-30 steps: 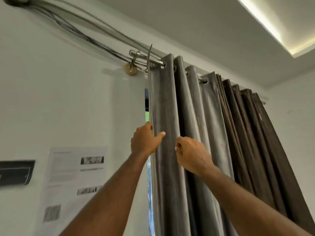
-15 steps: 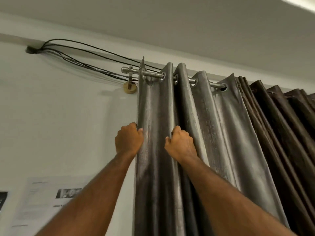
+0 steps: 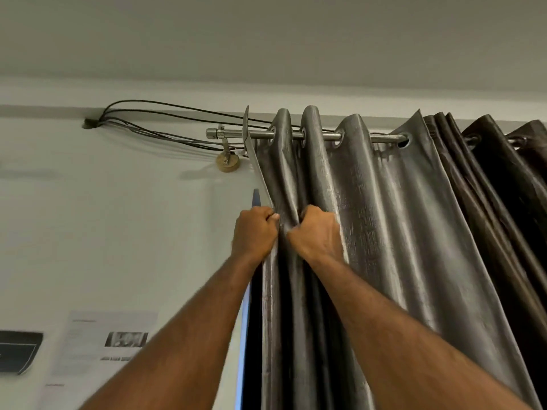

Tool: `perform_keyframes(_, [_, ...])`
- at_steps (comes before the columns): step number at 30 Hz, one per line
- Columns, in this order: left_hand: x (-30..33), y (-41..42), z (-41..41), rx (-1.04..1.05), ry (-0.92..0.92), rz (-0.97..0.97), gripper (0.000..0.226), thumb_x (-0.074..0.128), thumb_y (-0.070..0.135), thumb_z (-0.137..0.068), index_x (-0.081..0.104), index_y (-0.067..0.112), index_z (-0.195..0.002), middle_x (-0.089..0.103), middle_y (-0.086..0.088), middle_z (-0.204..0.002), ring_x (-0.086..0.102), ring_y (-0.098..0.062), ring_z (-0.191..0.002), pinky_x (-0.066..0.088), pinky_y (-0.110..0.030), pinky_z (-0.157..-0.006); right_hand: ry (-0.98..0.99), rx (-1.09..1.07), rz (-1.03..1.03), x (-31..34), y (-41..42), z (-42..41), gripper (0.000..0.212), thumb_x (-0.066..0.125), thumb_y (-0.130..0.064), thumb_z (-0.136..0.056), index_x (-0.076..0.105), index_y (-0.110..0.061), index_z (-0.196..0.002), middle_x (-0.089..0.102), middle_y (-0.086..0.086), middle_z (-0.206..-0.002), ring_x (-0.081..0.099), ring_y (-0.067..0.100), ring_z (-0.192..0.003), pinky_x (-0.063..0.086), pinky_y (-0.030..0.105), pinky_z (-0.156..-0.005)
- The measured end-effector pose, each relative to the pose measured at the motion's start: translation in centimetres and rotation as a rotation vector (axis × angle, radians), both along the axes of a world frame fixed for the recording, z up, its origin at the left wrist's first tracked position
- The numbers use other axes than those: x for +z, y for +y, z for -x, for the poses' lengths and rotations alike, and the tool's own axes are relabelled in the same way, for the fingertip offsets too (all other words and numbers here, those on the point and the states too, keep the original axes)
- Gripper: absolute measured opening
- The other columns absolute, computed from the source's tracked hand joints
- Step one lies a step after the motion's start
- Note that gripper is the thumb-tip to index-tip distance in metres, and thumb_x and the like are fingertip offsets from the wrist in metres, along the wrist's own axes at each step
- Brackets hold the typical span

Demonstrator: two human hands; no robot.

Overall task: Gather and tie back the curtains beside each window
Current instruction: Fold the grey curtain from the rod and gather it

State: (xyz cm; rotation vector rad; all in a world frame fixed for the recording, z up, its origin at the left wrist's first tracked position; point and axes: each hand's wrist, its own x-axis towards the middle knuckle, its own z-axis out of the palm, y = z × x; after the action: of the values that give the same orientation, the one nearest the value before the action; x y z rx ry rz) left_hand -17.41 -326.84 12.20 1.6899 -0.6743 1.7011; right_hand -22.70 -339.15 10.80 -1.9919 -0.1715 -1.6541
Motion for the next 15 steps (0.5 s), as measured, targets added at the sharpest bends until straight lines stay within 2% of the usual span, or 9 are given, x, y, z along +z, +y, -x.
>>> perform_keyframes(3, [-0.8, 3.0, -1.2, 0.074, 0.056, 0.022, 0.048, 0.061, 0.020, -0.095, 0.038, 0.019, -0.053, 0.046, 0.000, -0.053, 0.046, -0.022, -0.055, 0.032, -0.029, -0.059, 0.061, 0.066, 0.027, 0.6, 0.8, -0.7, 0.037, 0.068, -0.025, -0.094, 0.058, -0.014, -0.127, 0.063, 0.011, -0.124, 0.060, 0.033, -0.117, 0.054, 0.040, -0.091])
perform_keyframes(6, [-1.8, 6.4, -1.9, 0.066, 0.092, 0.099, 0.042, 0.061, 0.021, -0.097, 0.049, 0.015, -0.057, 0.051, -0.001, -0.055, 0.051, -0.020, -0.054, 0.037, -0.028, -0.058, 0.052, 0.142, -0.007, 1.2, 2.4, -1.3, 0.035, 0.060, -0.019, -0.098, 0.057, -0.013, -0.132, 0.059, 0.012, -0.132, 0.057, 0.032, -0.120, 0.052, 0.041, -0.094])
perform_keyframes(10, [-2.0, 10.7, -2.2, 0.107, 0.104, 0.123, 0.035, 0.062, 0.019, -0.098, 0.060, 0.009, -0.065, 0.057, -0.003, -0.057, 0.054, -0.016, -0.053, 0.037, -0.025, -0.056, 0.016, 0.145, -0.058, 1.1, 6.4, -2.3, 0.058, 0.064, -0.048, -0.095, 0.048, -0.015, -0.140, 0.052, 0.009, -0.136, 0.054, 0.031, -0.124, 0.051, 0.047, -0.098])
perform_keyframes(12, [-1.7, 12.2, -2.6, 0.133, 0.095, 0.101, 0.037, 0.061, 0.019, -0.098, 0.058, 0.011, -0.062, 0.057, -0.004, -0.055, 0.052, -0.019, -0.052, 0.035, -0.027, -0.056, -0.015, 0.100, -0.112, 1.4, 7.8, -2.9, 0.040, 0.069, -0.029, -0.095, 0.054, -0.012, -0.128, 0.058, 0.010, -0.128, 0.058, 0.031, -0.118, 0.055, 0.045, -0.093])
perform_keyframes(14, [-1.4, 13.3, -2.8, 0.127, 0.095, 0.066, 0.035, 0.061, 0.019, -0.098, 0.061, 0.011, -0.063, 0.058, -0.005, -0.057, 0.053, -0.018, -0.053, 0.034, -0.027, -0.055, -0.084, 0.126, -0.215, 2.0, 9.2, -3.7, 0.015, 0.063, -0.007, -0.094, 0.062, -0.010, -0.109, 0.064, 0.008, -0.113, 0.063, 0.027, -0.102, 0.058, 0.039, -0.083])
perform_keyframes(15, [-1.3, 13.6, -2.9, 0.119, 0.094, 0.042, 0.033, 0.060, 0.018, -0.097, 0.063, 0.009, -0.066, 0.060, -0.005, -0.058, 0.054, -0.019, -0.054, 0.035, -0.027, -0.055, -0.083, 0.181, -0.231, 2.2, 10.1, -3.9, 0.013, 0.059, -0.002, -0.093, 0.065, -0.010, -0.101, 0.066, 0.007, -0.105, 0.063, 0.024, -0.094, 0.058, 0.035, -0.076])
